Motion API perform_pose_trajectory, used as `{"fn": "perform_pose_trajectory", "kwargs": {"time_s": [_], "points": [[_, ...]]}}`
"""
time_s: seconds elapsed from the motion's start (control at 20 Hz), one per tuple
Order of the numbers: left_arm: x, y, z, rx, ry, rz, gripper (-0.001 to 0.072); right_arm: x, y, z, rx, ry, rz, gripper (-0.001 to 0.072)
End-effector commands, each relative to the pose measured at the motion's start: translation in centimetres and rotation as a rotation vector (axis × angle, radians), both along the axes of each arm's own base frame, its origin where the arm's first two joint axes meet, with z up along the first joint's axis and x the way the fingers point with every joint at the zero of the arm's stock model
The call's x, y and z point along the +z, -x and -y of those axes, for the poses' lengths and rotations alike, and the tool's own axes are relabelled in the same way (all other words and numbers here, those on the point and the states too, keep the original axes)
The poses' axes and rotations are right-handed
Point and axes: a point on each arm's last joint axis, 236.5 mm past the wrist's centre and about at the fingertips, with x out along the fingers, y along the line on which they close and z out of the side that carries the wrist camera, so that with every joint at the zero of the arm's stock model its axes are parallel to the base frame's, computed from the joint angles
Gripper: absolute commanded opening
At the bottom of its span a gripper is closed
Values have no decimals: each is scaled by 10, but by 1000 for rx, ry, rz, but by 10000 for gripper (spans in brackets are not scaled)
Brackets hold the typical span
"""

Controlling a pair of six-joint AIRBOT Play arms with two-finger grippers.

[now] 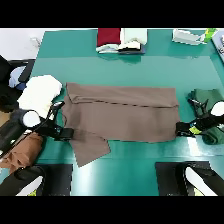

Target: Fold the shirts.

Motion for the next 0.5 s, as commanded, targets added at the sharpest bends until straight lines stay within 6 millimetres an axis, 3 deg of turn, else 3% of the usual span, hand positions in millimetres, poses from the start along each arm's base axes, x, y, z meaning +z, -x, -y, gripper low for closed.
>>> {"fn": "perform_pose_trajectory", "kwargs": {"time_s": [0.0, 0.1, 0.25, 0.45], "points": [[36, 30, -10, -43, 0, 31, 23, 23, 21, 7, 19, 47, 23, 13], [61, 25, -11, -54, 6, 96, 23, 32, 23, 8, 7, 64, 69, 12], [93, -14, -16, -43, -28, 243, 23, 49, 9, 10, -19, 78, 140, 12], [106, -92, -33, -32, -161, 400, 24, 77, -53, 22, -29, 95, 242, 12]]}}
